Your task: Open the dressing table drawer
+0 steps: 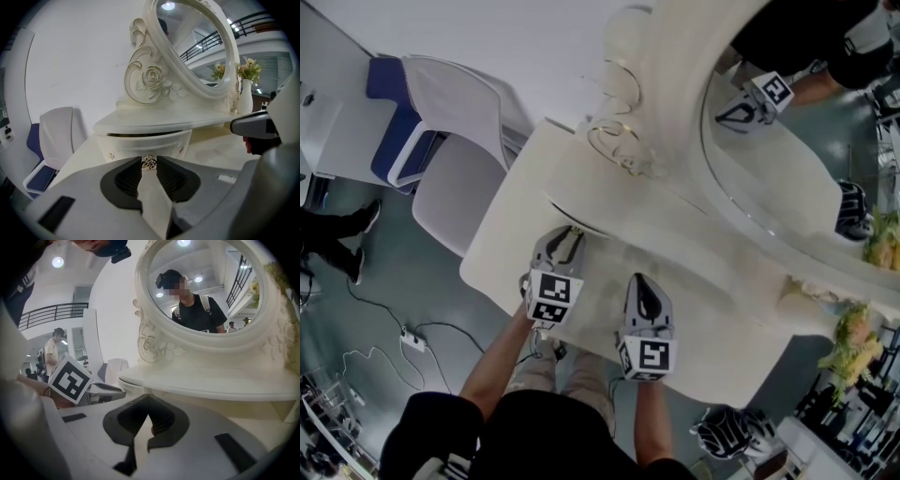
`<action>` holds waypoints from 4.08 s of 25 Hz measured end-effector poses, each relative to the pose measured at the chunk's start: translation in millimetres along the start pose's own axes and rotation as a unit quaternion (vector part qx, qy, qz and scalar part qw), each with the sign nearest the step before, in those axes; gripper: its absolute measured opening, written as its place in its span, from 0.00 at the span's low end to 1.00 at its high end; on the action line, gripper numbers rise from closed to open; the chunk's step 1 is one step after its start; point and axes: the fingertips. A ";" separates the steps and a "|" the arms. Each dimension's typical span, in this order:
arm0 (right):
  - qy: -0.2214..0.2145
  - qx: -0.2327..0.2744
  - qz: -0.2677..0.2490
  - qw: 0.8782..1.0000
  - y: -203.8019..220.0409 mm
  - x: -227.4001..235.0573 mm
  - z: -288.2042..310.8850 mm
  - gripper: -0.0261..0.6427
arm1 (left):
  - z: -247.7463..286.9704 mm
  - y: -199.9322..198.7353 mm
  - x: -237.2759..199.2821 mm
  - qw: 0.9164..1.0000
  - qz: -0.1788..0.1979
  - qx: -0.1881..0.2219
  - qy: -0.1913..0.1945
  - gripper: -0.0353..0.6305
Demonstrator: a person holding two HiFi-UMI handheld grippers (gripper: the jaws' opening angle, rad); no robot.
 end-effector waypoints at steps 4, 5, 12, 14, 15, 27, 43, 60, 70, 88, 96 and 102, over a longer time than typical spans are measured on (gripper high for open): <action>0.003 0.001 0.000 1.000 -0.1 -5.1 -5.4 0.03 | -5.5 3.5 1.8 1.000 0.007 0.001 0.000 0.20; 0.004 0.001 0.000 1.000 0.2 -6.2 -6.8 0.03 | -6.3 3.8 2.0 1.000 0.008 0.001 0.000 0.20; 0.011 0.002 -0.002 1.000 3.7 -10.3 -15.8 0.03 | -10.9 5.9 2.2 1.000 0.010 0.005 0.000 0.20; 0.012 0.004 -0.003 1.000 4.8 -11.2 -17.7 0.03 | -12.7 7.0 2.5 1.000 0.013 0.004 0.001 0.20; 0.013 0.005 -0.003 1.000 5.3 -11.8 -18.5 0.03 | -14.2 8.7 2.7 1.000 0.014 0.003 0.002 0.20; 0.017 0.008 -0.003 1.000 8.5 -25.1 -27.7 0.03 | -36.8 27.3 4.5 1.000 0.015 0.000 0.008 0.20; 0.019 0.015 -0.005 1.000 10.1 -38.3 -42.2 0.03 | -57.1 39.6 5.5 1.000 0.017 0.003 0.004 0.20; 0.021 0.026 -0.009 0.999 4.9 -41.6 -50.3 0.03 | -65.2 26.8 10.0 0.999 -0.003 0.023 0.024 0.30; 0.025 0.042 -0.021 0.999 -14.6 -51.5 -62.6 0.03 | -87.7 8.0 9.3 0.999 0.007 0.046 0.026 0.34; 0.058 0.100 -0.049 0.992 -72.7 -57.0 -122.9 0.03 | -170.5 -59.3 28.0 0.992 0.026 0.118 0.034 0.33; 0.076 0.120 -0.056 0.988 -95.4 -60.9 -152.8 0.03 | -212.3 -90.0 46.7 0.987 0.041 0.150 0.050 0.32; 0.084 0.135 -0.063 0.985 -107.0 -68.9 -175.1 0.04 | -248.4 -106.7 59.6 0.981 0.054 0.176 0.059 0.28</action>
Point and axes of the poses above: the fingertips, and each gripper's own axes: z forward along the fingers, x to its right, y out of its underside, and after that the axes turned 1 degree about -y, right-handed
